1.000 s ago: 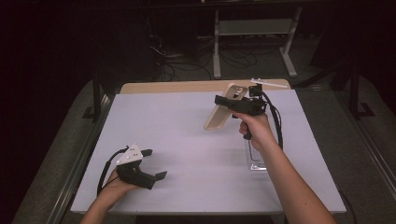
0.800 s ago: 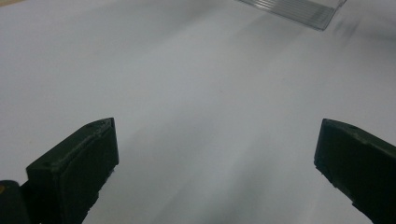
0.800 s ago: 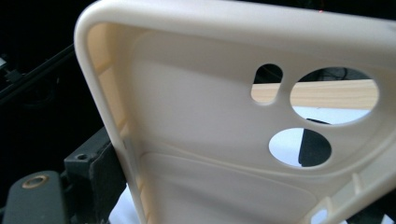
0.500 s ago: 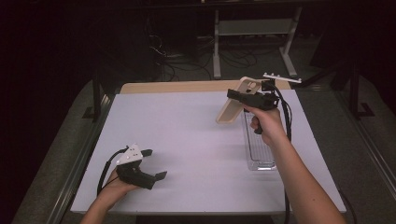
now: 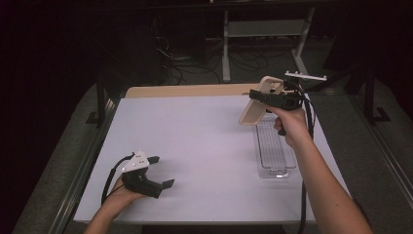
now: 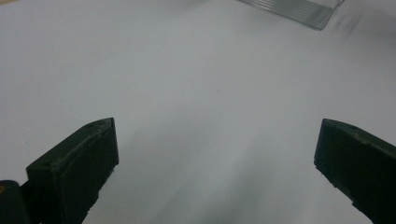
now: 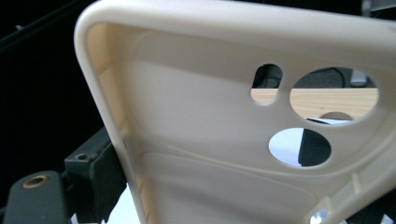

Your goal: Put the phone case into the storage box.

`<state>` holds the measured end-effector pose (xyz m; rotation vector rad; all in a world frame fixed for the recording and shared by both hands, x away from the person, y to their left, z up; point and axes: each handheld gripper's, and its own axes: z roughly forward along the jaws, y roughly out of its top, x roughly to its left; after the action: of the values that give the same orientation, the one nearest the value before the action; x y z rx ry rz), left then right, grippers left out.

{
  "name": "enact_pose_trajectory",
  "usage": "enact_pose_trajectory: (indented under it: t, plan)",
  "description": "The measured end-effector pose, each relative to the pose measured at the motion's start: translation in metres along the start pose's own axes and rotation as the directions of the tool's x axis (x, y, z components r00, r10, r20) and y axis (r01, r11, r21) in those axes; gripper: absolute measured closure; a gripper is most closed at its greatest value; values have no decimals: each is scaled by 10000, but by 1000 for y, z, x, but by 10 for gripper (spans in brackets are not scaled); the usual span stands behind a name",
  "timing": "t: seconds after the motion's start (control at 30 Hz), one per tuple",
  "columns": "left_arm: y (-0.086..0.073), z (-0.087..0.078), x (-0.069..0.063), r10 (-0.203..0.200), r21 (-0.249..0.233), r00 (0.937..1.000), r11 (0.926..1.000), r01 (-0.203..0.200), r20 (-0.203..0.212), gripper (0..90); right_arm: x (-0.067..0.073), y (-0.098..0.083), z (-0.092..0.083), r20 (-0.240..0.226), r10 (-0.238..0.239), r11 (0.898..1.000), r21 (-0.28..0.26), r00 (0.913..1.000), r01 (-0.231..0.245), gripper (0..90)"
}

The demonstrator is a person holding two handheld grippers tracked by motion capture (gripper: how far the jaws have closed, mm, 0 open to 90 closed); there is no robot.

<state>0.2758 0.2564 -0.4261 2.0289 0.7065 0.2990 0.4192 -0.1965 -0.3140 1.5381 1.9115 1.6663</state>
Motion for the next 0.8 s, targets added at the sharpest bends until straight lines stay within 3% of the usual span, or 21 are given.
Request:
enact_pose_trajectory:
  t: [0.33,0.47,0.63,0.8]
  plan:
    - [0,0,0,-20,5,10000,10000,20,10,0,-15,14,-6,1118,-478,9985,312,9926,446,111]
    - [0,0,-1,-7,20,10000,10000,7,8,0,-19,20,-5,1604,-840,9952,629,9835,747,111]
    - [0,0,0,70,52,10000,10000,-70,24,0,-22,23,0,2058,-959,9920,1001,9739,765,112]
    - [0,-1,-1,-2,18,10000,10000,2,12,0,-24,26,8,2556,-1316,9834,1552,9578,937,112]
